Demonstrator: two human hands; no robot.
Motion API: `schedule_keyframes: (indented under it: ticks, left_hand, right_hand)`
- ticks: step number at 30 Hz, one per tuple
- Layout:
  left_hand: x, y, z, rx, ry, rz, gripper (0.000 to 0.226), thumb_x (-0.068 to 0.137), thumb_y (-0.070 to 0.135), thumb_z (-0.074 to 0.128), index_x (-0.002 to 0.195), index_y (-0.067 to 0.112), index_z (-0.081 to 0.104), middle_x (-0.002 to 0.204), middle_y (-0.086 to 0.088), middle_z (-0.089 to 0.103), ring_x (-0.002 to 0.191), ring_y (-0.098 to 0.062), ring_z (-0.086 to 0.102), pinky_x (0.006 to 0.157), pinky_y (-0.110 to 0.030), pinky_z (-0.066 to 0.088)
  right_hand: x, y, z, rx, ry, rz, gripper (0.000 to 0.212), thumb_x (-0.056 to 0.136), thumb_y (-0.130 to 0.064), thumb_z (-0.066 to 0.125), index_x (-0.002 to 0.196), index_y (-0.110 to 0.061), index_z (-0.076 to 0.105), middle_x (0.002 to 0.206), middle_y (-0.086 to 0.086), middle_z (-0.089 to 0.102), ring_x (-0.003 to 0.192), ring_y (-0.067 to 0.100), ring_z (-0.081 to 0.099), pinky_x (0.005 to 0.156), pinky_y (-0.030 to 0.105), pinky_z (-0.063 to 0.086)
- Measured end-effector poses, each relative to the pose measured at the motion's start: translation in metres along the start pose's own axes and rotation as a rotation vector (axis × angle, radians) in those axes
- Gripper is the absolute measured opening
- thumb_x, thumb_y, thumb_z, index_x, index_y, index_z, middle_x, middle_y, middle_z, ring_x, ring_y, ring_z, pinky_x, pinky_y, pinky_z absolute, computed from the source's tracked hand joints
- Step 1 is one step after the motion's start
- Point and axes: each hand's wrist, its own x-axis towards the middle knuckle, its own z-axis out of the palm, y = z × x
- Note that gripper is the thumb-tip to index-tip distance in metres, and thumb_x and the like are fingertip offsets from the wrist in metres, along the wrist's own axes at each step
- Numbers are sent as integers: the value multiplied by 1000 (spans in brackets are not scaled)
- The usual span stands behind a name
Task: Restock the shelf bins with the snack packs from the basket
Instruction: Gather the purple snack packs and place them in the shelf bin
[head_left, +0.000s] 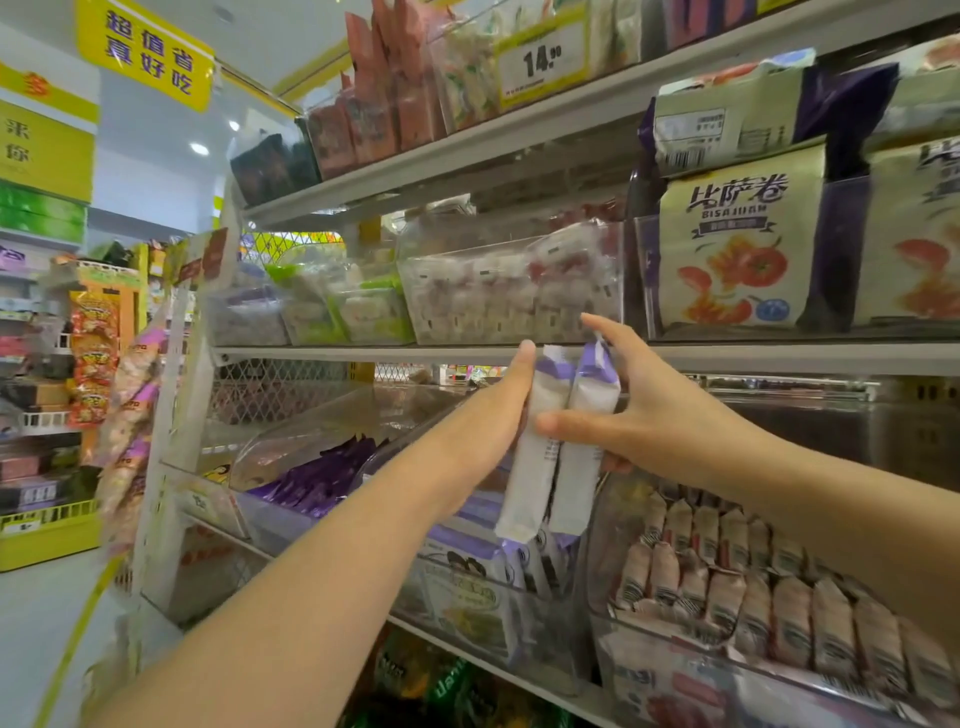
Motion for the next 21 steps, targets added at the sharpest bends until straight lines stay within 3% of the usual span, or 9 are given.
schedule_keyframes:
  ticks: [2, 5, 7, 10, 14, 16, 18, 19, 21]
  left_hand:
    - [-7, 2, -5, -186, -157, -57, 76, 66, 88, 32, 118, 42, 65, 120, 3, 68, 117, -20, 60, 100, -43, 44]
    - [-10, -1, -4, -338, -240, 5, 76, 81, 77, 34, 133, 28, 56, 128, -11, 63, 120, -30, 58, 107, -50, 39]
    - [-13, -6, 5, -457, -172, 55, 62, 91, 64, 35, 131, 22, 59, 127, -20, 61, 114, -35, 60, 101, -50, 47]
    - [-14, -22, 15, -500, -21, 123, 52, 97, 52, 35, 127, 18, 61, 123, -24, 62, 107, -36, 62, 96, -52, 48]
    - [-19, -45, 17, -316, 115, 141, 49, 89, 45, 47, 136, 30, 50, 134, -8, 57, 124, -24, 53, 106, -51, 39]
    - [-23, -56, 13, -41, 162, 169, 37, 90, 47, 49, 126, 45, 51, 116, 1, 66, 103, -12, 61, 85, -34, 47]
    - [-28, -66, 6, 288, 193, 210, 27, 93, 48, 44, 118, 48, 52, 86, 9, 69, 70, -8, 60, 60, -24, 42]
    - [-30, -69, 4, 396, 180, 227, 24, 95, 46, 41, 114, 45, 55, 77, 16, 65, 66, -2, 57, 57, -20, 38]
    - [-33, -76, 3, 573, 159, 255, 26, 100, 37, 36, 105, 37, 62, 80, 25, 61, 80, 5, 55, 70, -23, 40]
  right_hand:
    - [1, -3, 0, -8, -37, -8, 115, 57, -59, 78, 149, -41, 11, 99, -45, 25, 73, -38, 43, 51, -2, 39]
    - [2, -6, -1, 33, -109, 13, 107, 67, -40, 83, 146, -48, 12, 104, -35, 40, 73, 1, 69, 52, 18, 55]
    - [4, -10, -2, -22, -117, -18, 100, 68, -36, 80, 143, -50, 17, 107, -26, 47, 69, 10, 71, 53, 26, 57]
    - [8, -11, -1, -105, -121, -62, 94, 67, -41, 80, 140, -49, 22, 108, -20, 51, 64, 10, 70, 52, 24, 57]
    - [9, -1, 10, -297, -84, -120, 94, 63, -55, 78, 139, -43, 24, 107, -23, 56, 84, -2, 62, 71, 20, 55]
    - [5, 7, 16, -358, -103, -113, 93, 63, -59, 76, 138, -38, 27, 106, -22, 57, 90, -3, 59, 76, 21, 54]
    - [-2, 14, 20, -477, -119, -74, 91, 60, -69, 70, 135, -36, 30, 106, -17, 58, 92, 4, 59, 79, 28, 54]
    - [-6, 18, 21, -576, -128, -46, 91, 58, -76, 64, 133, -36, 31, 106, -16, 57, 94, 6, 56, 80, 30, 52]
    - [-13, 23, 25, -771, -170, -2, 90, 55, -86, 52, 128, -35, 37, 109, -12, 55, 103, 11, 47, 83, 31, 43]
